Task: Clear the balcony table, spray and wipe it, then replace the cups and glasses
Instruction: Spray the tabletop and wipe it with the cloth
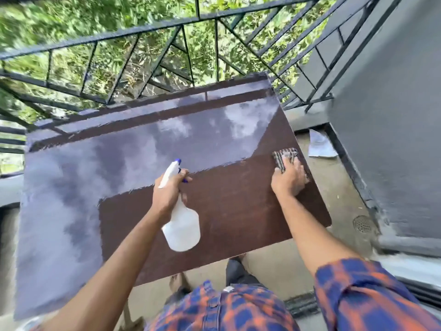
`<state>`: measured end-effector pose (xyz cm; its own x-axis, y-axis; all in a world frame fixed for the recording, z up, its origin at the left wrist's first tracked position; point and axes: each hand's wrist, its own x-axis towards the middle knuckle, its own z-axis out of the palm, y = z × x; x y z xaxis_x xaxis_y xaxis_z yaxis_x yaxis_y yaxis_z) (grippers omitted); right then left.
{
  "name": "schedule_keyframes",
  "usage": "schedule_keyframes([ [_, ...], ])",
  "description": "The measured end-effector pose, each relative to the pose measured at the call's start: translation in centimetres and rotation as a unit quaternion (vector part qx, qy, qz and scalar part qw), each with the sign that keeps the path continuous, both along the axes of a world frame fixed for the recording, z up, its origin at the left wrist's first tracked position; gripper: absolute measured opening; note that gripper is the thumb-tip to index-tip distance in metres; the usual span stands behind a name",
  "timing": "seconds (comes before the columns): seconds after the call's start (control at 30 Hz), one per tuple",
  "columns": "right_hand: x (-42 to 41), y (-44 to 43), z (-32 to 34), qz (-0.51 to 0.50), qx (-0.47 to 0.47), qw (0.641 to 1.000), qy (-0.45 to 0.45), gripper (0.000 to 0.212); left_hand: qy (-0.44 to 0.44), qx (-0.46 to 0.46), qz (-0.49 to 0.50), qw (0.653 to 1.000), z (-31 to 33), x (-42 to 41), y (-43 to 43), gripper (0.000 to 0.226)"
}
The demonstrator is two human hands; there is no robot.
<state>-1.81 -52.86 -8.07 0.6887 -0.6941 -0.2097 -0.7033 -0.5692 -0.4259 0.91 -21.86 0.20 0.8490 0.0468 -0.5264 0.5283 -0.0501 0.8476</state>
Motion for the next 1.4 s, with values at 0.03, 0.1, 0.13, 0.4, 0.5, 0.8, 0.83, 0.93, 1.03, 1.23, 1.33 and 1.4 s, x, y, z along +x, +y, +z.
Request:
schedule_keyframes([
  [0.03, 1.7, 1.3, 0.1, 0.015, 0.003, 1.000, 0.007, 0.055, -0.002, -0.002, 0.008, 1.000, 0.0, 0.3, -0.7, 0.032],
  [0.1, 4.0, 4.5, 0.3, 0.102, -0.006, 0.995, 0.007, 0.056, -0.007, -0.003, 0.022, 1.000, 0.2, 0.9, -1.7, 0.023],
  [0.13, 4.6, 6.1, 0.3, 0.172, -0.015, 0.985, 0.000, 0.057, -0.010, -0.001, 0.029, 1.000, 0.3, 1.2, -2.3, 0.020],
  [0.4, -1.9, 2.5, -3.0, 0.477, -0.090, 0.865, -0.123, 0.042, 0.000, 0.012, 0.046, 0.999, 0.4, 3.4, -4.2, 0.045],
  [0.5, 0.3, -4.2, -3.3, 0.304, -0.116, 0.943, -0.067, 0.047, 0.006, 0.007, 0.050, 0.999, 0.2, 4.6, -4.0, 0.035],
  [0.8, 15.8, 4.0, -1.2, 0.194, -0.078, 0.978, 0.011, 0.056, -0.010, 0.026, 0.078, 0.997, 0.4, 8.8, -2.0, 0.040],
  [0.83, 16.0, 6.8, -1.0, 0.252, -0.079, 0.964, -0.002, 0.057, -0.014, 0.032, 0.077, 0.996, 0.4, 9.4, -1.7, 0.033],
  [0.93, 13.9, 12.5, -1.5, 0.449, -0.072, 0.890, -0.024, 0.053, -0.032, 0.054, 0.072, 0.995, 0.1, 11.4, -0.8, 0.014],
  [1.03, 11.8, 10.1, -2.7, 0.507, -0.080, 0.856, -0.056, 0.046, -0.025, 0.046, 0.075, 0.996, -0.2, 13.2, 0.3, 0.013],
  [1.23, 17.8, -3.9, -2.1, 0.216, -0.125, 0.968, -0.003, 0.049, -0.016, -0.005, 0.096, 0.995, -0.6, 16.8, 2.0, 0.015],
  [1.33, 23.7, -5.1, -1.4, 0.145, -0.116, 0.982, 0.024, 0.052, -0.014, -0.009, 0.110, 0.994, -0.8, 18.6, 2.9, 0.015],
  [1.4, 27.5, -3.0, -1.4, 0.131, -0.110, 0.985, 0.024, 0.053, -0.014, -0.008, 0.123, 0.992, -0.9, 19.8, 3.5, 0.016],
])
